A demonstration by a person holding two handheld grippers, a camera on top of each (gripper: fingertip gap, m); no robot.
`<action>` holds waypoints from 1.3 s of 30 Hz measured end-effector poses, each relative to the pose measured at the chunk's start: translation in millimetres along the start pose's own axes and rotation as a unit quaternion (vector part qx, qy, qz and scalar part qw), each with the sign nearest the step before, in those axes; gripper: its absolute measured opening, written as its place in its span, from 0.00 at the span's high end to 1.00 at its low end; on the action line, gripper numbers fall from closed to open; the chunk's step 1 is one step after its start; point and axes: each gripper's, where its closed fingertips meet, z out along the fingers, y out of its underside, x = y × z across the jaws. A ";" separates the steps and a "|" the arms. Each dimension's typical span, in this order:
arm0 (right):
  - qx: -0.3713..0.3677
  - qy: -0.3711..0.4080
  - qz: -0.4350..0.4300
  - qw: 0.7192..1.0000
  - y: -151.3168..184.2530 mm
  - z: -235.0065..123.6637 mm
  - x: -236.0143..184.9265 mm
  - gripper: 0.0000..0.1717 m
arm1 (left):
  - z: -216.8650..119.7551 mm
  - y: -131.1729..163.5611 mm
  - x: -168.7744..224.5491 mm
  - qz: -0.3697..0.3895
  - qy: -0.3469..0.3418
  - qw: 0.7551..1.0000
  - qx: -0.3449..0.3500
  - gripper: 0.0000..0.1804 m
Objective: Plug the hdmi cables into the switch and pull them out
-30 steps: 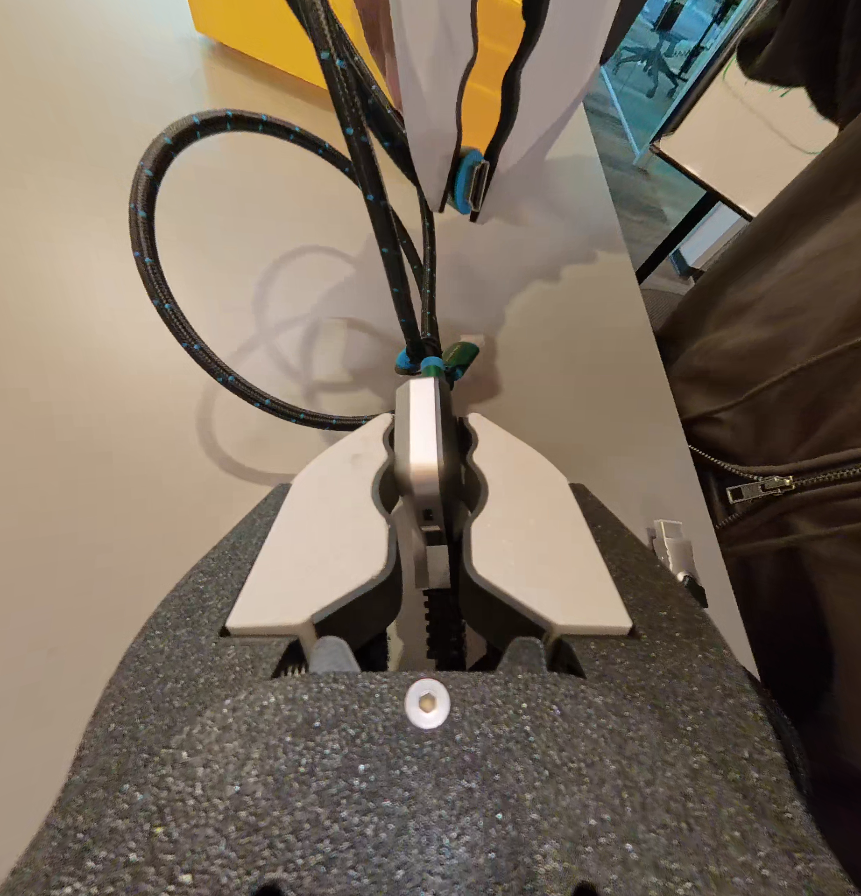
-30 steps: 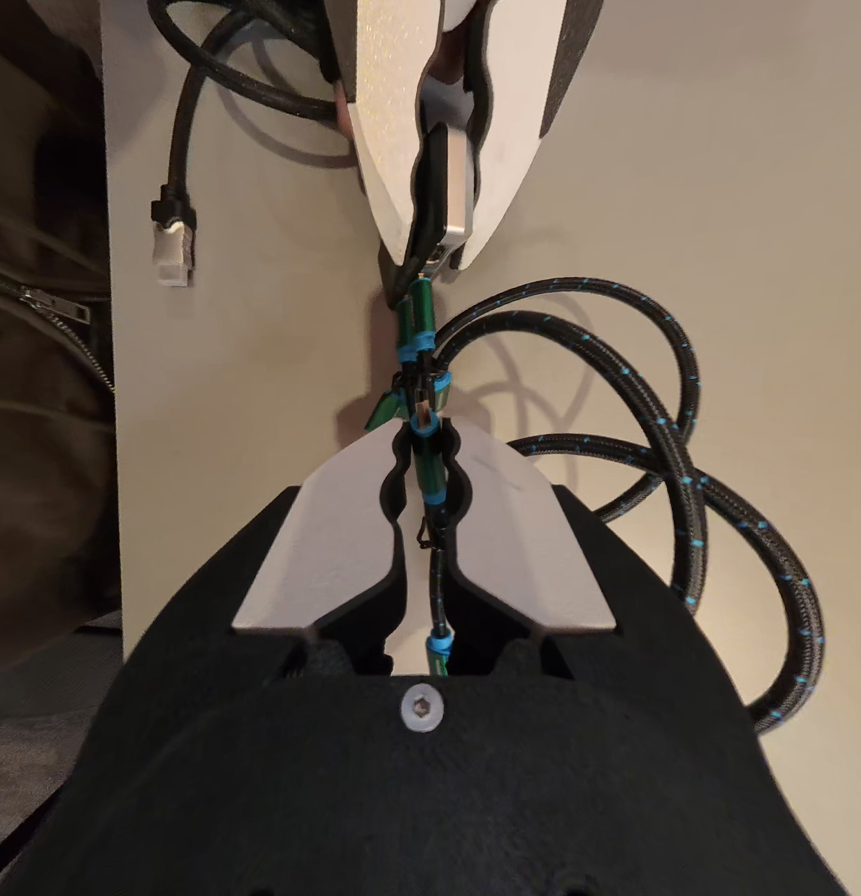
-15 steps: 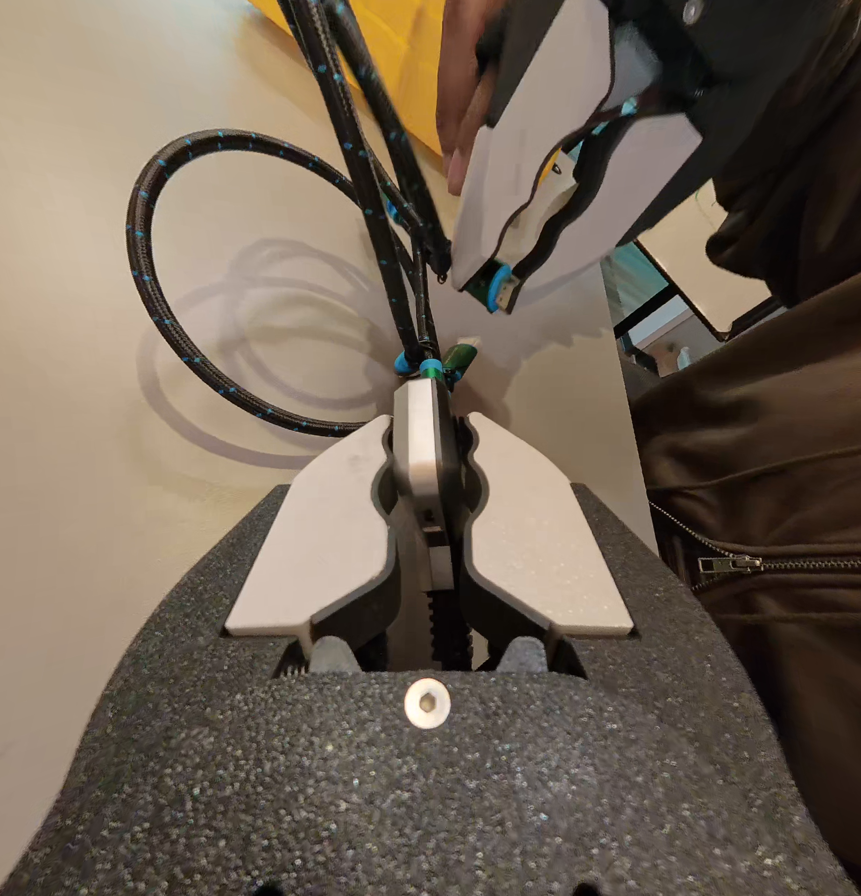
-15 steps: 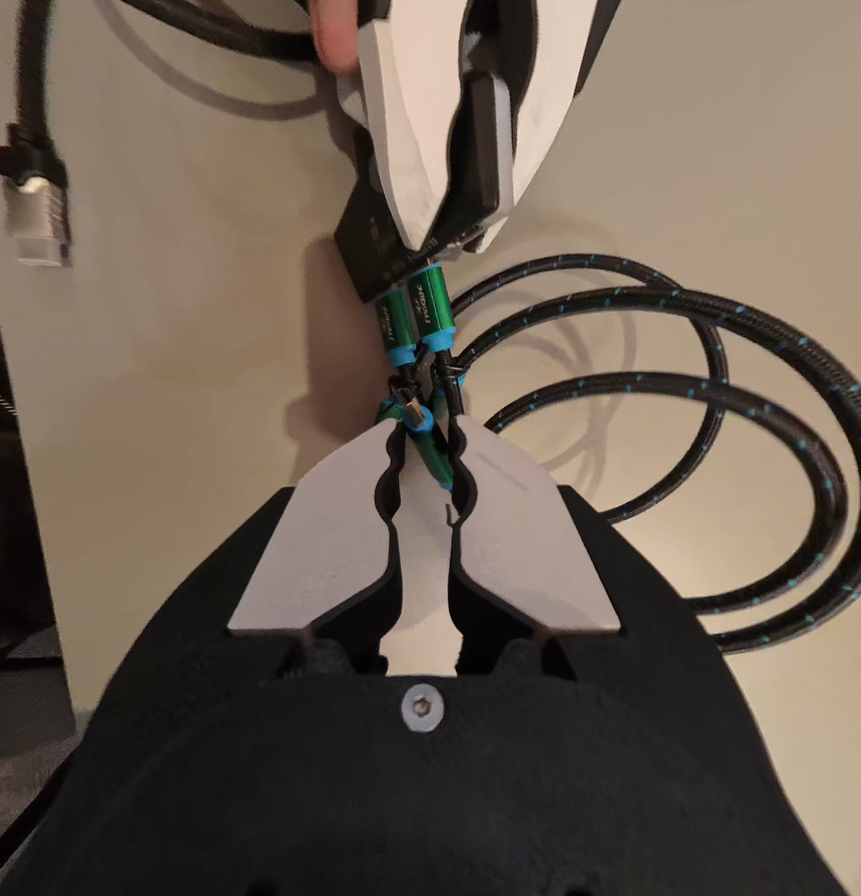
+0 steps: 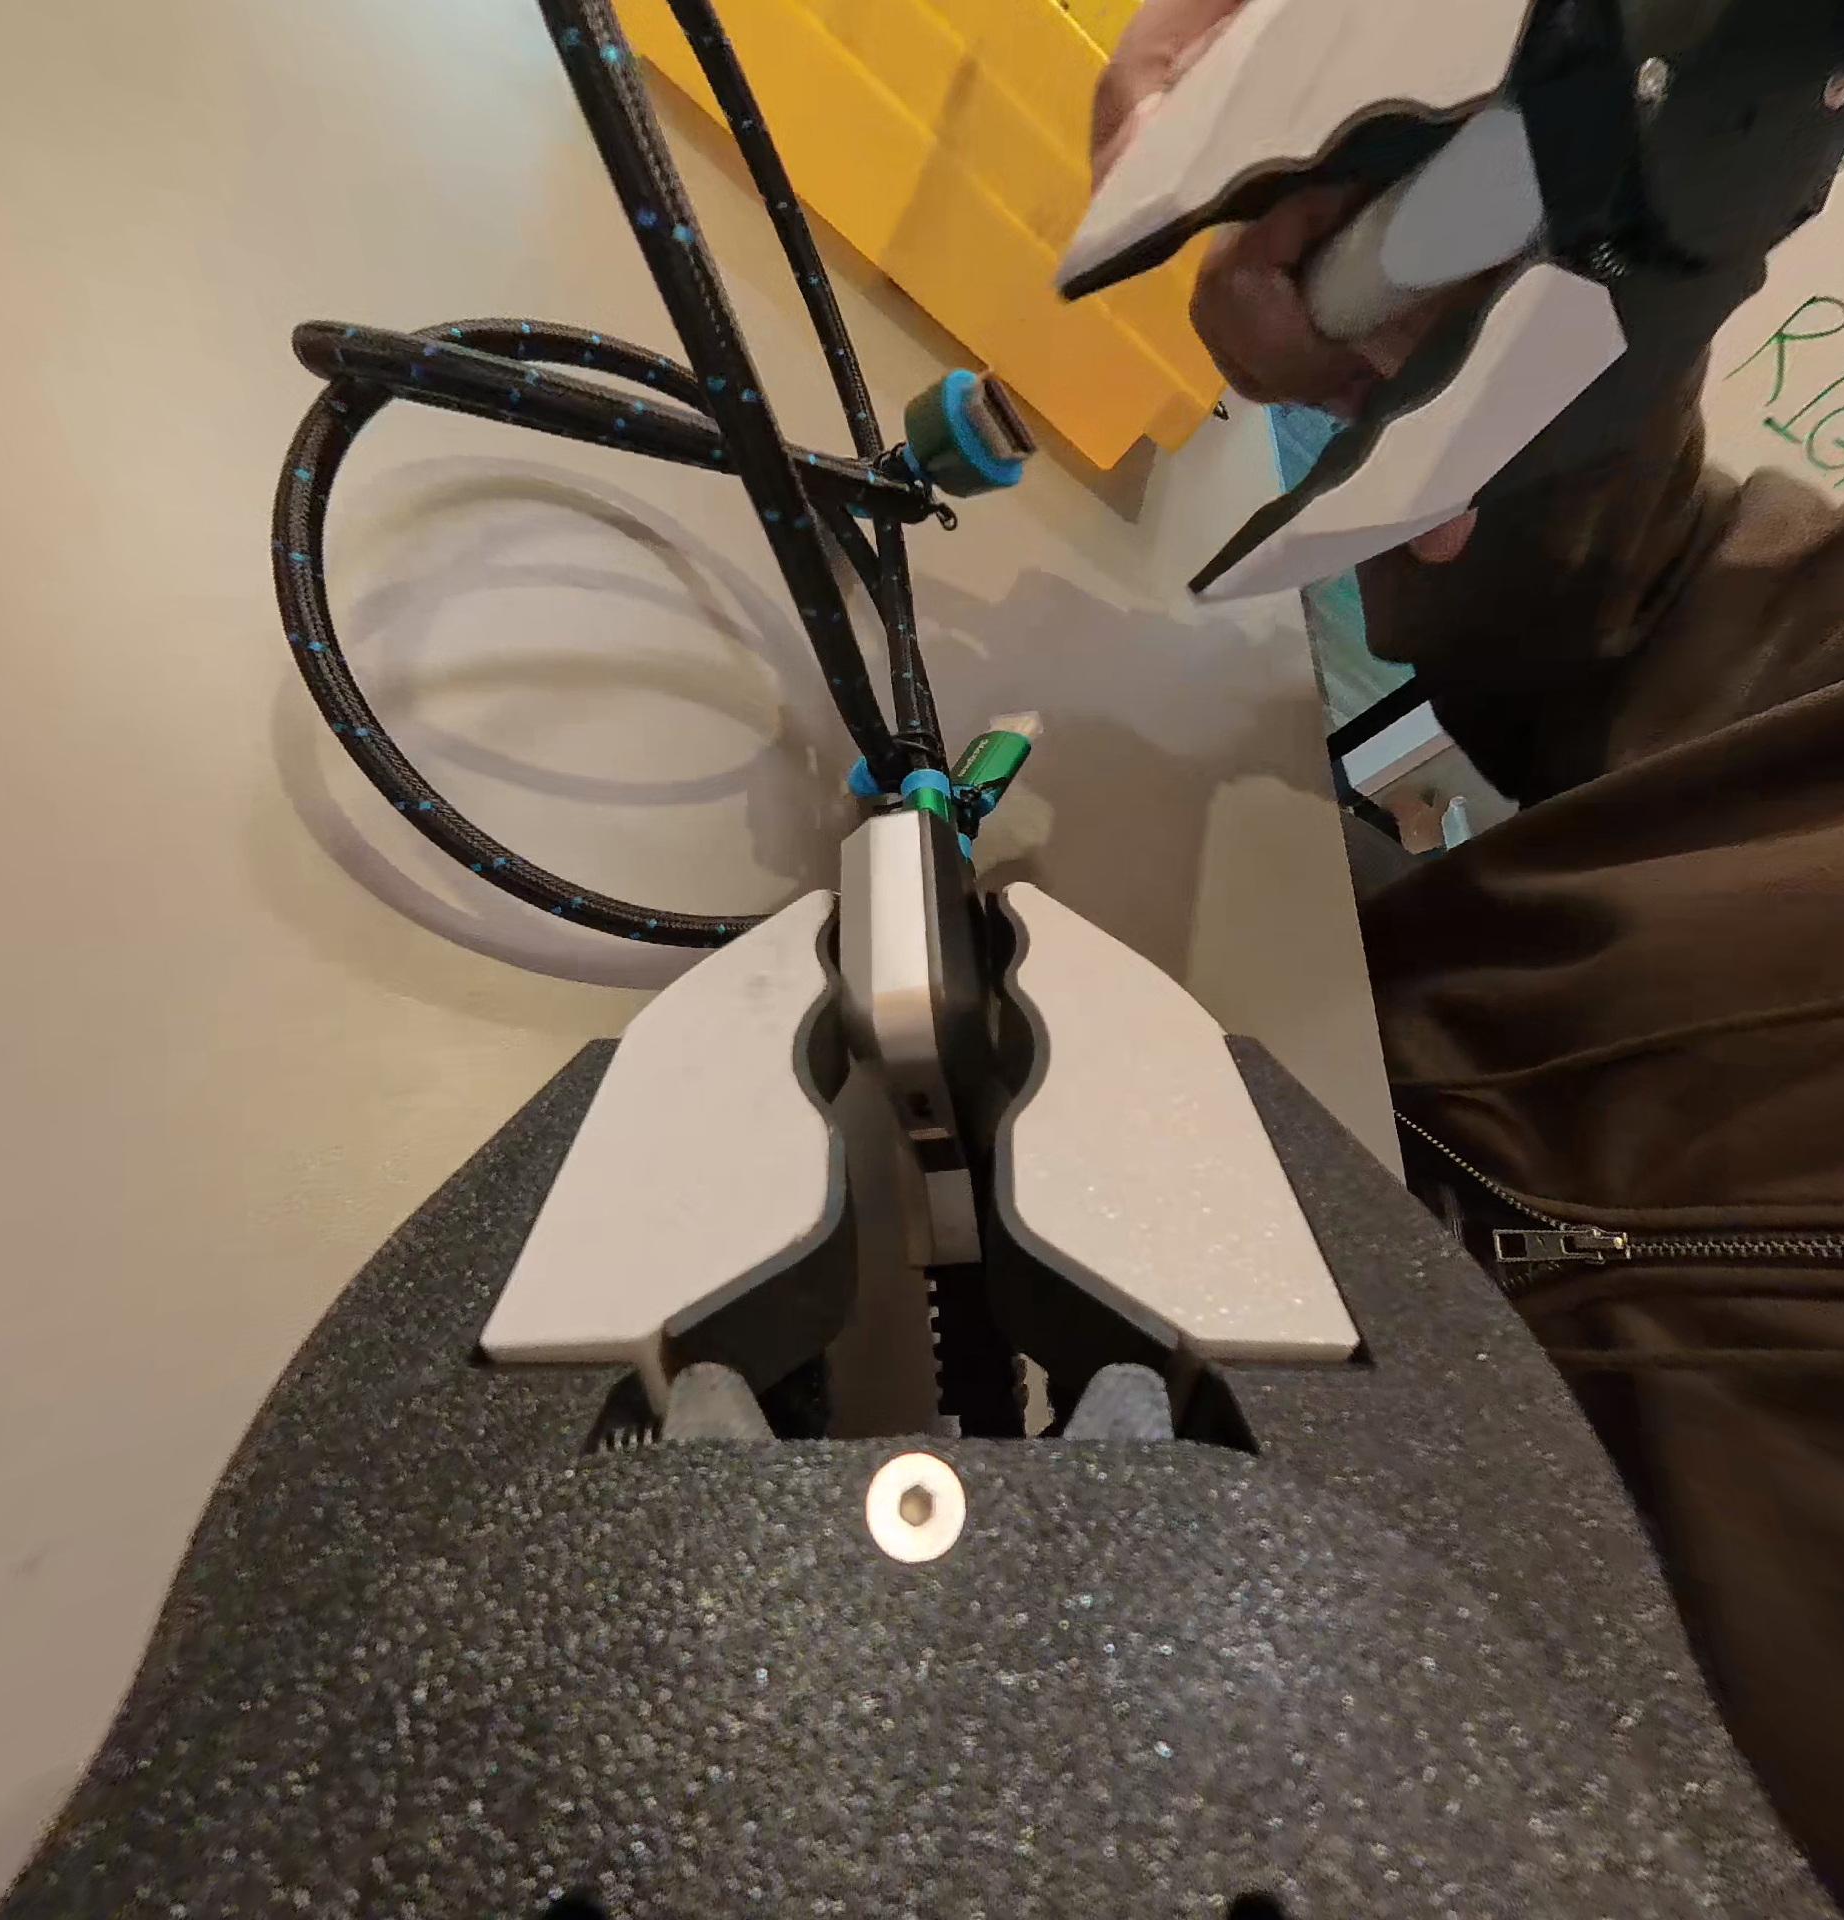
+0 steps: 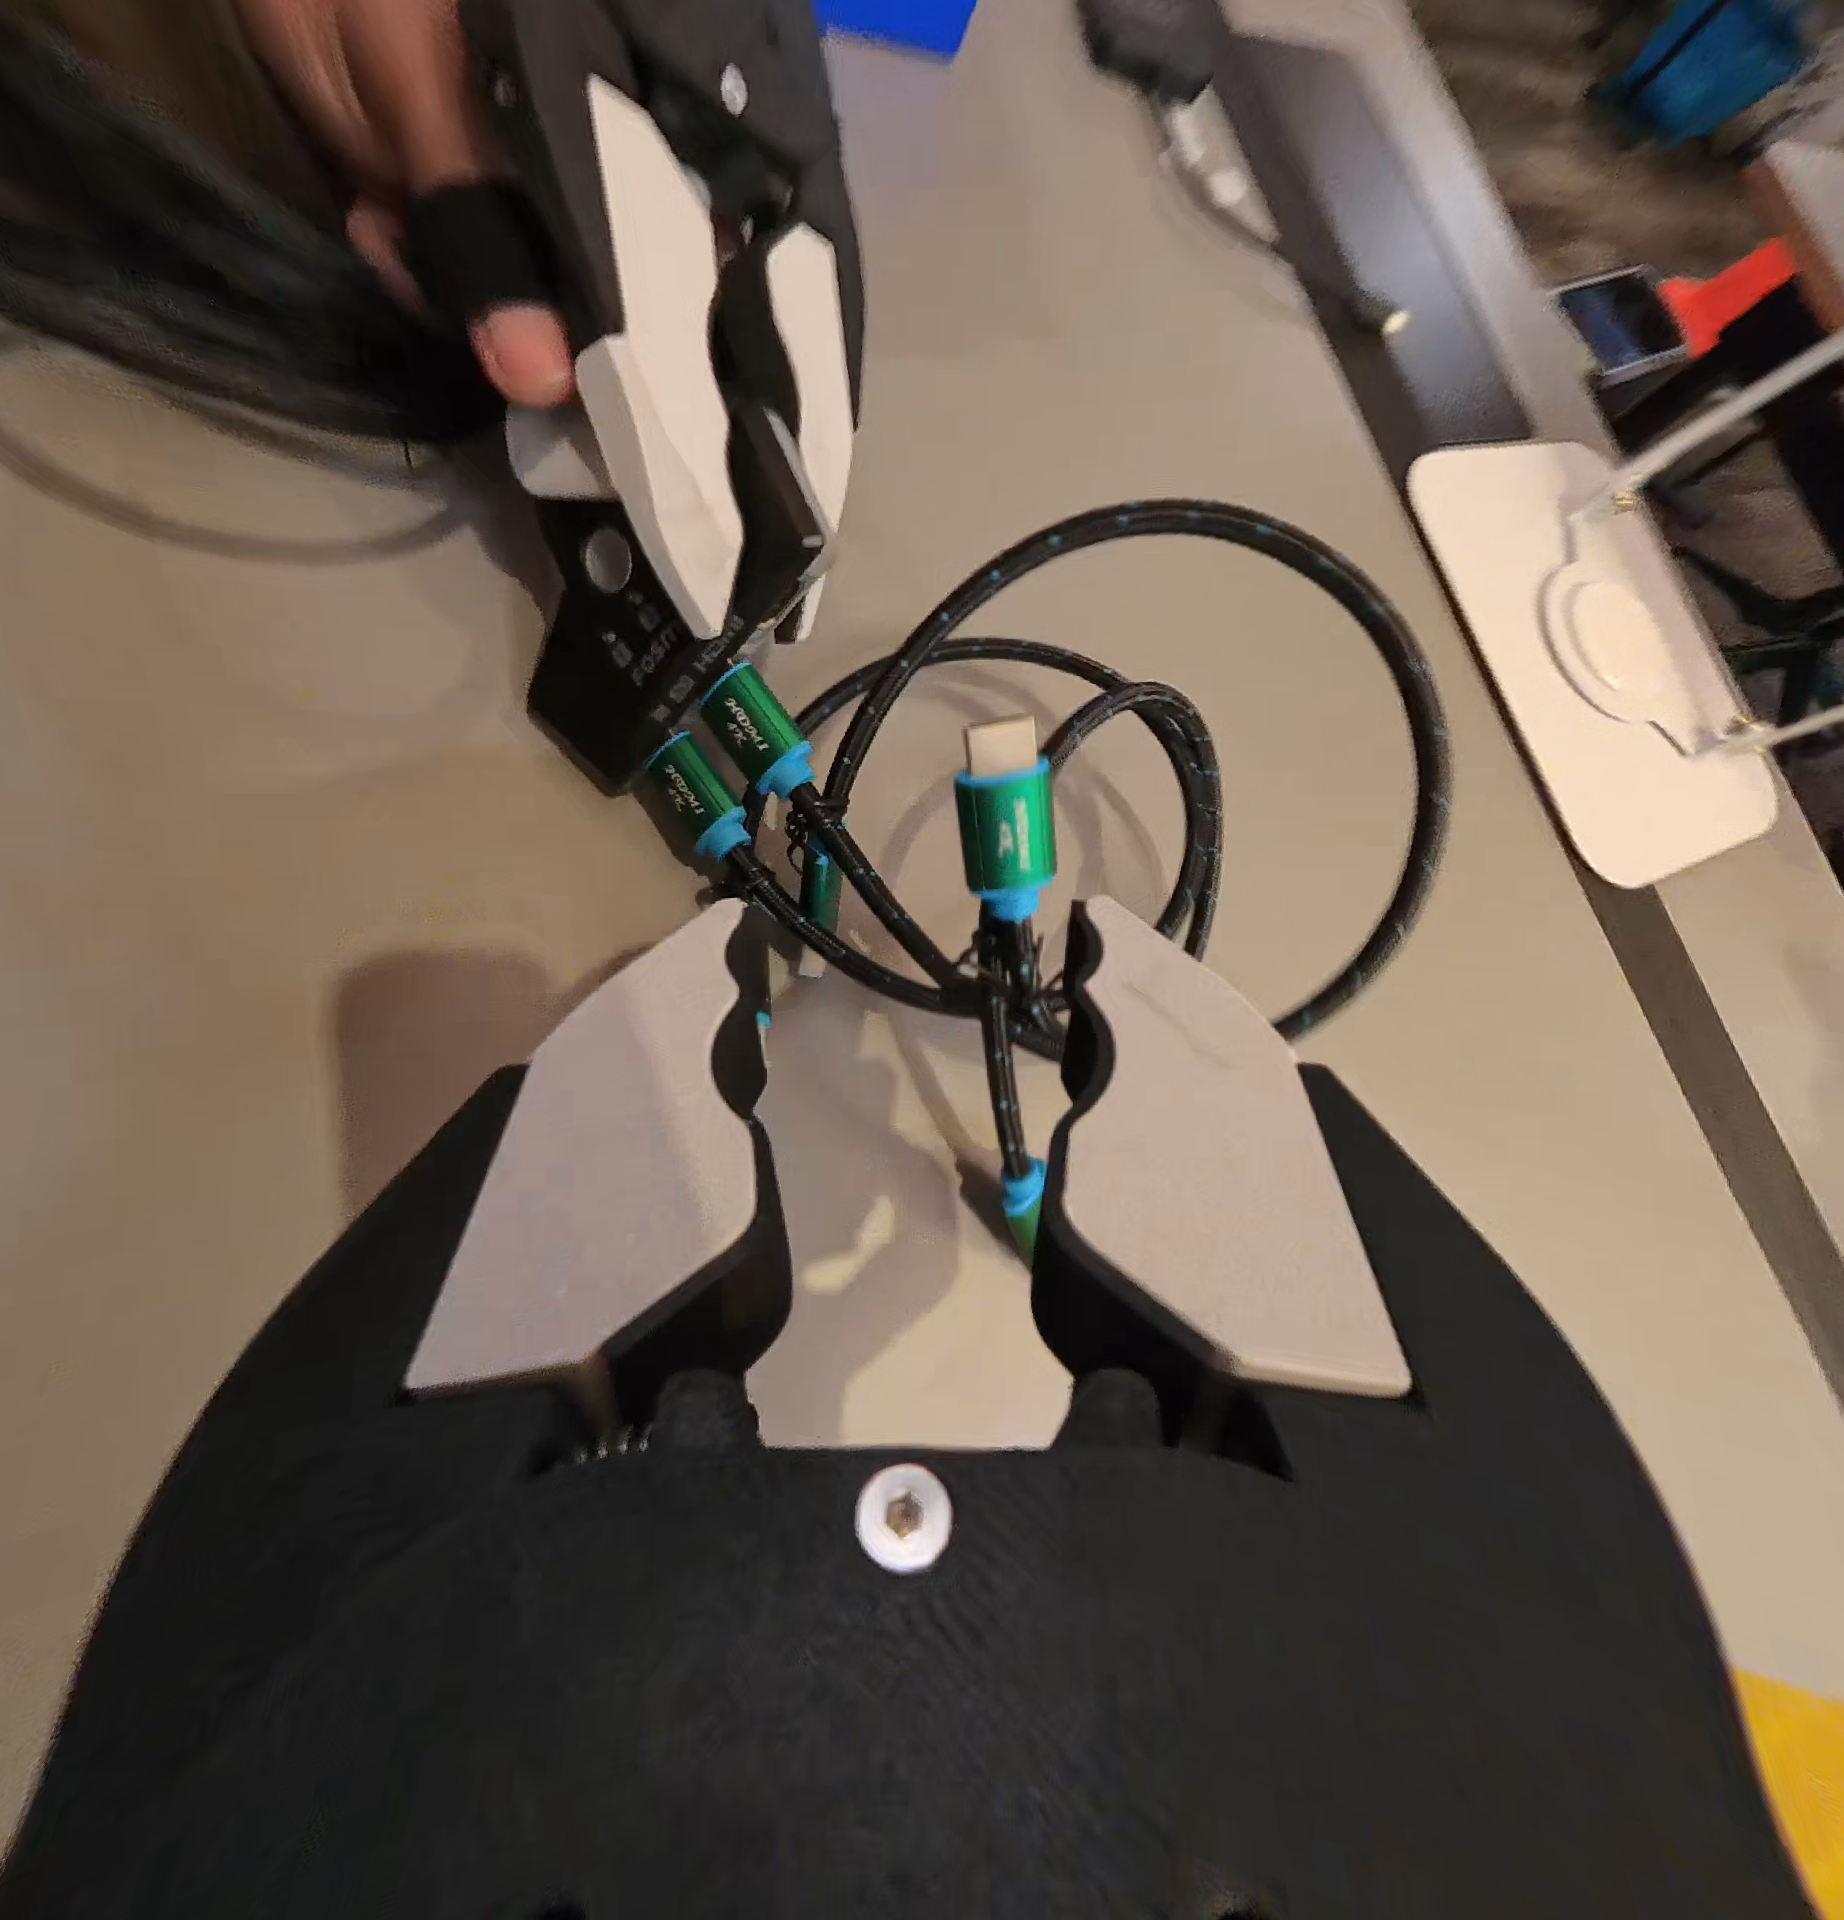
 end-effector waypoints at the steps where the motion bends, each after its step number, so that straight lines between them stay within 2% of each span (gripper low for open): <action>1: 0.017 0.015 0.018 1.000 2.3 -5.8 2.4 0.70 | -1.0 -0.4 -1.5 -0.003 -0.001 1.000 0.002 0.86; 3: 0.028 0.051 0.042 0.997 14.8 -11.6 9.9 0.73 | -3.0 -1.5 -4.1 -0.008 -0.002 1.000 0.007 0.86; 8: -0.035 0.126 0.041 0.991 56.6 4.2 34.3 0.76 | -6.2 -3.2 -7.5 -0.018 0.004 1.000 0.018 0.86; 14: -0.069 0.161 0.042 0.984 78.3 17.4 67.5 0.79 | -11.5 -5.1 -6.6 -0.017 0.025 0.999 0.029 0.86; 19: -0.041 0.167 0.061 0.983 77.0 21.4 78.4 0.79 | -19.9 -13.6 -0.4 -0.040 0.073 0.994 0.063 0.86; 22: -0.007 0.152 0.058 0.987 70.1 29.3 76.9 0.78 | -25.7 -18.7 1.0 -0.051 0.092 0.991 0.083 0.86; 30: 0.106 0.047 0.091 0.989 39.0 42.4 50.6 0.74 | -31.5 -27.1 4.7 -0.053 0.111 0.986 0.114 0.86; 35: 0.142 -0.028 0.153 0.978 26.6 43.0 33.5 0.73 | -31.4 -30.6 5.8 -0.053 0.112 0.984 0.125 0.86; 39: 0.144 -0.039 0.186 0.971 20.6 53.8 29.7 0.75 | -33.1 -32.9 7.6 -0.056 0.120 0.982 0.132 0.86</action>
